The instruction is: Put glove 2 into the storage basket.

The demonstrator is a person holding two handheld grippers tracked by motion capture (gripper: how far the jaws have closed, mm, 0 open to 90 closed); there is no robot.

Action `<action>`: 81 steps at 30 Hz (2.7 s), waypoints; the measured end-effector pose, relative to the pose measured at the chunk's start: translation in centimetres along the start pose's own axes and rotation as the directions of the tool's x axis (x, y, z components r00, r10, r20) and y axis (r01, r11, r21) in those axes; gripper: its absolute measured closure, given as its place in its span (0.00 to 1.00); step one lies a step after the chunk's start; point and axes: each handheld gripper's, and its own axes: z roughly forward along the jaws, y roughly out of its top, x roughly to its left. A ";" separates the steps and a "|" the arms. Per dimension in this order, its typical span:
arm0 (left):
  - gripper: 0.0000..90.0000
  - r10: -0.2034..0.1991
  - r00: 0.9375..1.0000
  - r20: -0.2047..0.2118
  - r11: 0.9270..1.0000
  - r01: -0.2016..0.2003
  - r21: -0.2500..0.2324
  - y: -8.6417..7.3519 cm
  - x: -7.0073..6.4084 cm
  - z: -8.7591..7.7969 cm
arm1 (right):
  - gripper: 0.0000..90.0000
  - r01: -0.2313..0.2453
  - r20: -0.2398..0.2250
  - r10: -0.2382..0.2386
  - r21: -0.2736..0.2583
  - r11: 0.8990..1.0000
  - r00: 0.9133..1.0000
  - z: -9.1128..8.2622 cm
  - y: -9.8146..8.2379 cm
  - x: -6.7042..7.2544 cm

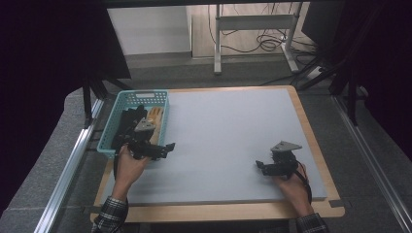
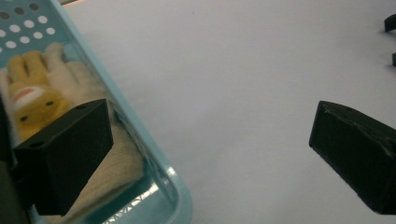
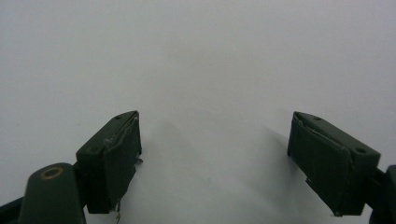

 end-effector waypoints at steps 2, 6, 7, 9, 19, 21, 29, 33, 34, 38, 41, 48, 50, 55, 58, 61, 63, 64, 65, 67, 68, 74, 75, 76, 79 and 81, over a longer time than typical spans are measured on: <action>0.00 0.003 1.000 0.007 1.000 -0.003 -0.005 0.0 -0.3 0.1 | 0.19 0.003 0.001 -0.003 -0.001 1.000 1.000 0.0 0.0 0.0; 0.00 0.012 1.000 0.018 1.000 -0.012 -0.014 0.2 -1.0 0.2 | 0.19 0.003 0.001 -0.003 -0.001 1.000 1.000 0.0 0.0 0.0; 0.00 0.014 1.000 0.024 1.000 -0.013 -0.017 0.2 -1.2 0.3 | 0.19 0.003 0.001 -0.003 0.000 1.000 1.000 0.0 0.0 0.0; 0.00 0.014 0.999 0.029 1.000 -0.013 -0.022 0.2 -1.4 0.4 | 0.19 0.003 0.001 -0.003 0.000 1.000 1.000 0.0 0.0 0.0; 0.00 0.017 0.997 0.072 0.999 -0.014 -0.035 0.3 -2.9 1.1 | 0.19 -0.001 -0.001 0.001 0.000 1.000 1.000 0.0 0.0 0.0; 0.00 0.021 0.996 0.084 0.999 -0.017 -0.039 0.4 -3.3 1.3 | 0.19 -0.001 -0.001 0.001 0.000 1.000 1.000 0.0 0.0 0.0; 0.00 0.043 0.991 0.124 0.998 -0.038 -0.044 0.4 -4.7 2.2 | 0.19 -0.001 -0.002 0.001 0.000 1.000 1.000 0.0 0.0 0.0; 0.00 0.052 0.989 0.138 0.998 -0.046 -0.045 0.3 -5.2 2.7 | 0.19 -0.001 -0.002 0.001 0.000 1.000 1.000 0.0 0.0 0.0; 0.00 0.056 0.988 0.142 0.998 -0.050 -0.044 0.3 -5.4 2.8 | 0.19 -0.001 -0.002 0.001 0.000 1.000 1.000 0.0 0.0 0.0; 0.00 0.061 0.986 0.157 0.997 -0.054 -0.048 0.1 -5.9 3.2 | 0.19 -0.001 -0.003 0.001 0.001 1.000 1.000 0.0 0.0 0.0; 0.00 0.065 0.984 0.168 0.997 -0.057 -0.052 0.0 -6.3 3.4 | 0.19 -0.001 -0.003 0.001 0.000 1.000 1.000 0.0 0.0 0.0; 0.00 0.083 0.978 0.192 0.996 -0.074 -0.055 -0.3 -7.3 4.0 | 0.19 -0.001 -0.003 0.001 0.000 1.000 1.000 0.0 0.0 0.0; 0.00 0.091 0.977 0.192 0.995 -0.083 -0.050 -0.6 -7.5 4.2 | 0.19 -0.001 -0.003 0.001 0.000 1.000 1.000 0.0 0.0 0.0; 0.00 0.105 0.974 0.199 0.994 -0.100 -0.036 -1.2 -7.8 4.9 | 0.19 -0.001 -0.003 0.001 0.000 1.000 1.000 0.0 0.0 0.0; 0.00 0.108 0.974 0.199 0.994 -0.105 -0.025 -1.7 -7.9 5.4 | 0.19 -0.002 -0.004 0.002 0.000 1.000 1.000 0.0 0.0 0.0; 0.00 0.096 0.972 0.213 0.995 -0.093 -0.023 -2.3 -7.9 5.7 | 0.19 -0.001 -0.003 0.001 0.000 1.000 1.000 0.0 0.0 0.0; 0.00 0.093 0.972 0.215 0.996 -0.092 -0.015 -2.6 -7.9 6.0 | 0.19 -0.001 -0.003 0.001 0.000 1.000 1.000 0.0 0.0 0.0; 0.00 0.094 0.973 0.211 0.996 -0.094 -0.009 -2.8 -7.9 6.1 | 0.19 -0.001 -0.004 0.001 0.000 1.000 1.000 0.0 0.0 0.0; 0.00 0.093 0.973 0.210 0.996 -0.094 -0.005 -3.0 -8.0 6.3 | 0.19 -0.001 -0.004 0.001 0.000 1.000 1.000 0.0 0.0 0.0; 0.00 0.096 0.974 0.207 0.995 -0.100 0.006 -3.3 -8.0 6.5 | 0.19 -0.001 -0.003 0.001 0.000 1.000 1.000 0.0 0.0 0.0; 0.00 0.096 0.974 0.205 0.995 -0.101 0.012 -3.5 -8.0 6.7 | 0.19 -0.001 -0.003 0.001 0.000 1.000 1.000 0.0 0.0 0.0; 0.00 0.103 0.975 0.198 0.993 -0.114 0.043 -4.2 -8.3 7.3 | 0.19 -0.001 -0.002 0.001 0.000 1.000 1.000 0.0 0.0 0.0; 0.00 0.102 0.975 0.199 0.992 -0.113 0.046 -4.3 -8.3 7.3 | 0.19 0.000 -0.002 0.000 0.000 1.000 1.000 0.0 0.0 0.0; 0.00 0.103 0.975 0.198 0.992 -0.114 0.049 -4.3 -8.3 7.4 | 0.19 0.001 -0.002 -0.001 0.000 1.000 1.000 0.0 0.0 0.0; 0.00 0.103 0.975 0.197 0.991 -0.117 0.059 -4.5 -8.4 7.6 | 0.19 -0.001 -0.002 0.001 0.000 1.000 1.000 0.0 0.0 0.0; 0.00 0.105 0.975 0.195 0.991 -0.120 0.067 -4.7 -8.4 7.8 | 0.19 0.001 -0.002 -0.001 0.000 1.000 1.000 0.0 0.0 0.0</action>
